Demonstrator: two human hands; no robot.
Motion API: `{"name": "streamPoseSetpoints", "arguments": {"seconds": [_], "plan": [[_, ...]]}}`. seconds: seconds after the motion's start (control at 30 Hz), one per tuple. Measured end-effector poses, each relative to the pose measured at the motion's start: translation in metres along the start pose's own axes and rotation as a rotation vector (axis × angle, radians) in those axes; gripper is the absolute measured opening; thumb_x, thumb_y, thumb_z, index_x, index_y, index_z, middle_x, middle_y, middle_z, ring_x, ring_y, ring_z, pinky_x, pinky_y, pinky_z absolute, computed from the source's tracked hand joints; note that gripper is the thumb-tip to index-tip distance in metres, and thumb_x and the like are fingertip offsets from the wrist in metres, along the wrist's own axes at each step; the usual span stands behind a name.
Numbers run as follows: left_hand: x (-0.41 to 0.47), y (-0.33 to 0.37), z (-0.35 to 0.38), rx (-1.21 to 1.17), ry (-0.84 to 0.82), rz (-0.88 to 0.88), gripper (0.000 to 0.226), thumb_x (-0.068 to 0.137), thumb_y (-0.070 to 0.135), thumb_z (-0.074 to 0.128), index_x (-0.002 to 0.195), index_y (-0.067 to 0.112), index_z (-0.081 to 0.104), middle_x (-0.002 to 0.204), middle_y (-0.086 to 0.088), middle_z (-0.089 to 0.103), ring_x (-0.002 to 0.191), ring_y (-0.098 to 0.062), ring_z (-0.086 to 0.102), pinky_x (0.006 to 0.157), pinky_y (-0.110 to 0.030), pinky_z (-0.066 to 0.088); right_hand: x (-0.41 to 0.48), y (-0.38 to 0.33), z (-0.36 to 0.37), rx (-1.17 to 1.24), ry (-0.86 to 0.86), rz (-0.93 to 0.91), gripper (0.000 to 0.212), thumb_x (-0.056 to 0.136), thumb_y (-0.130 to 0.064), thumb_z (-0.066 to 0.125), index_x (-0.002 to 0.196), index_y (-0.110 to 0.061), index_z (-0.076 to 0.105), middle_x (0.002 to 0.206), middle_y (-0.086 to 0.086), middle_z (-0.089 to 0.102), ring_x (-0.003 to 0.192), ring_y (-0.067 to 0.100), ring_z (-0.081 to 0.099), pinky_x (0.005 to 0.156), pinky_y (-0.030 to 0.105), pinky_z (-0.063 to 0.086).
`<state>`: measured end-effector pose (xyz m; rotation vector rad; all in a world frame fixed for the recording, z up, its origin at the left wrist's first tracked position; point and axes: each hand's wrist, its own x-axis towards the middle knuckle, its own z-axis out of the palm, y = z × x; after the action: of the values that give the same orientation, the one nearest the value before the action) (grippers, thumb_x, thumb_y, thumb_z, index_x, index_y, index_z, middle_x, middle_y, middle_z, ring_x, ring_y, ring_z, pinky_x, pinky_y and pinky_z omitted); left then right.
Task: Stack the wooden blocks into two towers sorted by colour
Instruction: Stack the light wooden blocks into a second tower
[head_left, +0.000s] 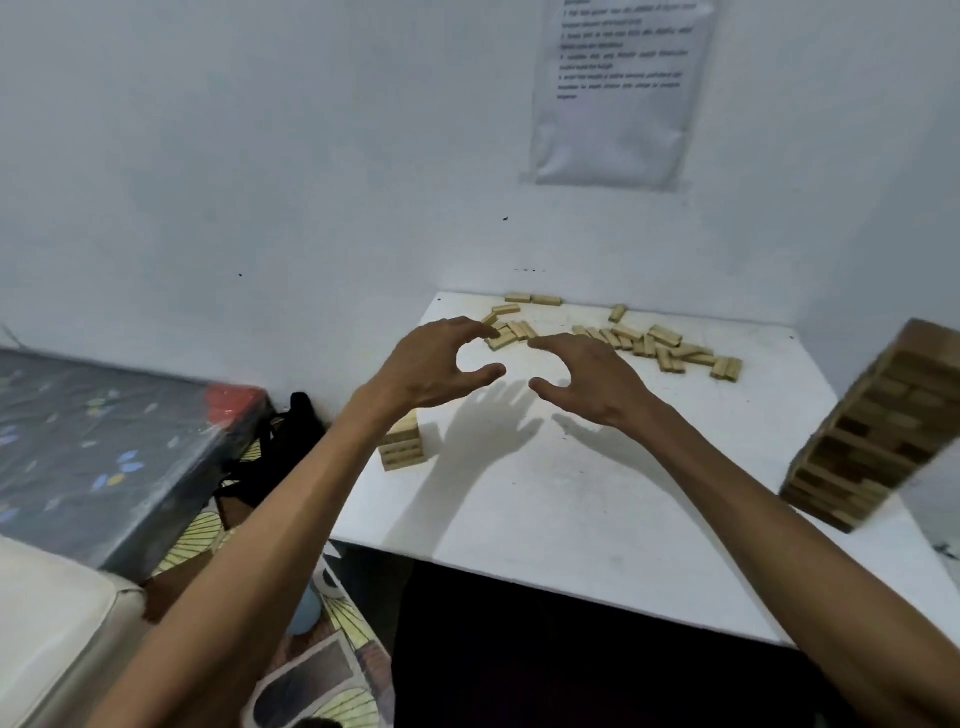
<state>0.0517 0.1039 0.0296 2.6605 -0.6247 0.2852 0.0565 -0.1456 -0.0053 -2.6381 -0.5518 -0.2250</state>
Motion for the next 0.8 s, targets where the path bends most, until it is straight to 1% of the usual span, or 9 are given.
{"name": "streamPoseSetpoints", "arguments": {"seconds": [0.07,0.33,0.5,0.67,0.8], "plan": [[0.012,0.012,0.011,0.007,-0.031,0.010,0.055,0.094,0.057,0.065,0.141,0.027,0.060,0.138,0.007,0.064,0.126,-0.017,0.057,0.101,-0.032,0.042,-0.006,0.013,-0.006,-0.025,0.004,0.045,0.057,0.098,-0.045,0.063,0.150,-0.028,0.050,0.152,-0.006,0.053,0.142,0.020,0.045,0.110,0.039,0.041],[0.061,0.051,0.066,-0.018,-0.142,0.031,0.056,0.095,0.056,0.064,0.143,0.029,0.058,0.148,0.007,0.058,0.138,-0.017,0.051,0.109,-0.040,0.045,-0.030,0.069,-0.028,-0.102,-0.003,0.238,0.059,0.096,-0.045,0.064,0.150,-0.025,0.050,0.153,0.002,0.053,0.141,0.026,0.046,0.107,0.044,0.046],[0.089,0.070,0.096,0.007,-0.188,0.089,0.055,0.097,0.052,0.063,0.145,0.026,0.057,0.150,0.001,0.057,0.137,-0.023,0.052,0.110,-0.040,0.043,-0.040,0.095,-0.032,-0.137,0.019,0.371,0.056,0.098,-0.039,0.064,0.149,-0.019,0.051,0.153,0.004,0.053,0.140,0.028,0.047,0.104,0.043,0.047],[0.125,0.077,0.122,0.032,-0.242,0.123,0.056,0.097,0.049,0.064,0.145,0.023,0.056,0.151,-0.003,0.056,0.137,-0.027,0.051,0.111,-0.047,0.043,-0.042,0.119,-0.027,-0.143,0.041,0.498,0.050,0.097,-0.036,0.063,0.141,-0.014,0.054,0.141,0.010,0.059,0.133,0.031,0.050,0.097,0.041,0.047],[0.157,0.076,0.139,0.039,-0.245,0.106,0.048,0.098,0.044,0.063,0.141,0.025,0.060,0.145,-0.002,0.060,0.130,-0.027,0.056,0.105,-0.047,0.047,-0.036,0.134,-0.017,-0.146,0.093,0.554,0.046,0.100,-0.038,0.059,0.141,-0.015,0.055,0.142,0.009,0.057,0.133,0.032,0.048,0.096,0.041,0.047]]}}
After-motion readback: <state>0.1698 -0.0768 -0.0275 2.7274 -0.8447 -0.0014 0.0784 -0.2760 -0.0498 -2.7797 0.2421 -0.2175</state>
